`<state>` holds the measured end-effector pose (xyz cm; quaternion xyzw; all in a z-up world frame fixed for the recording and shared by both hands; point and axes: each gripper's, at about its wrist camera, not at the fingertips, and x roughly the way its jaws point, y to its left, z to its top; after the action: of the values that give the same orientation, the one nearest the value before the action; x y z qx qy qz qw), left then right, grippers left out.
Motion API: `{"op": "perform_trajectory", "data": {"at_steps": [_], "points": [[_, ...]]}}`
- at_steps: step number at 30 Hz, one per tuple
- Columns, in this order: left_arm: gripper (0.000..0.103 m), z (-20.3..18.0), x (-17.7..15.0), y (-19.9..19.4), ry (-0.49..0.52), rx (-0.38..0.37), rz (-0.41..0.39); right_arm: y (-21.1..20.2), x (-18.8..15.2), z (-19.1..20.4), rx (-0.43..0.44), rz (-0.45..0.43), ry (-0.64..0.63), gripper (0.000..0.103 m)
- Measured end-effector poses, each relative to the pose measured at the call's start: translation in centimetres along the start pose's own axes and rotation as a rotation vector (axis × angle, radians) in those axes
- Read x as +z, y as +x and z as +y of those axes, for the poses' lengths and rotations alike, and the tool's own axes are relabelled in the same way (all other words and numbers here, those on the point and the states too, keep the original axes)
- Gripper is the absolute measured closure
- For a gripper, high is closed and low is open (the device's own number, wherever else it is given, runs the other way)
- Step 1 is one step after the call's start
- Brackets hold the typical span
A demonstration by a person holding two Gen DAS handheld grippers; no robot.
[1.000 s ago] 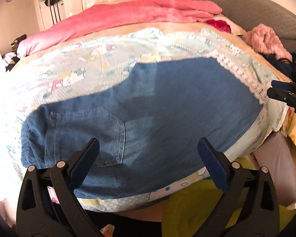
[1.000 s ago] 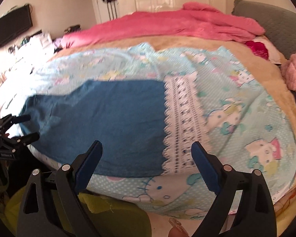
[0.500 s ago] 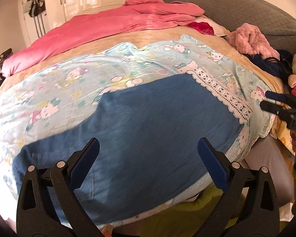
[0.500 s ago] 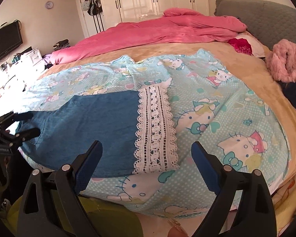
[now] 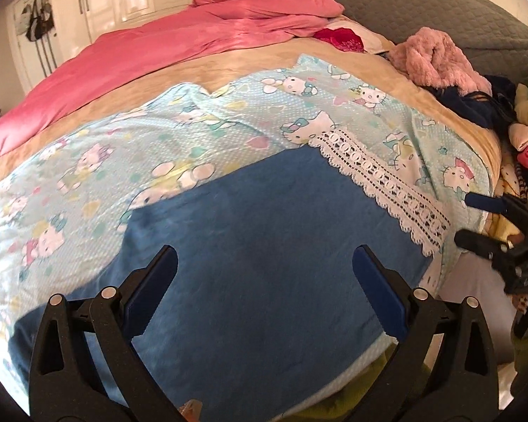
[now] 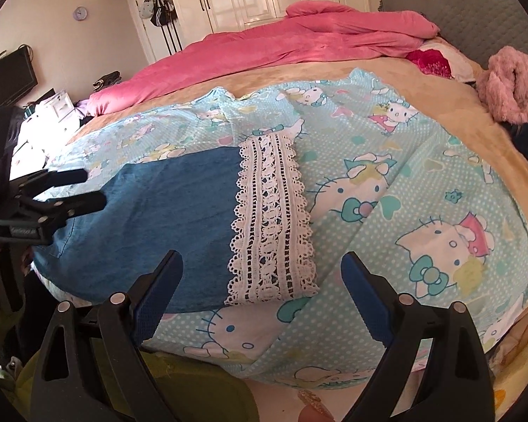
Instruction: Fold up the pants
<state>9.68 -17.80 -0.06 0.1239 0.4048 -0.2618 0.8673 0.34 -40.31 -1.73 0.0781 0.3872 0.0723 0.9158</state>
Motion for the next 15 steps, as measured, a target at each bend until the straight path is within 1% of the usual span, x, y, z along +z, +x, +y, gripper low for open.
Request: {"op": "perform_trajectory", "data": {"at_steps": [4,7,10,15], "points": [[0.010,-0.5,2.1,2.1,0.043,-0.022,0.000,0.6,0.0,-0.2,0.014,0.005,0.011,0.012],[0.010,-0.6,4.0,4.0,0.072,-0.021,0.031,1.4,0.0,-0.3,0.022,0.019,0.020,0.012],[0.010,-0.7,5.7,5.7,0.090,-0.031,0.043,2.3,-0.1,-0.5,0.031,0.034,0.036,0.012],[0.010,-1.6,7.5,9.4,0.126,-0.031,0.085,3.4,-0.2,-0.7,0.043,0.050,0.050,0.012]]}}
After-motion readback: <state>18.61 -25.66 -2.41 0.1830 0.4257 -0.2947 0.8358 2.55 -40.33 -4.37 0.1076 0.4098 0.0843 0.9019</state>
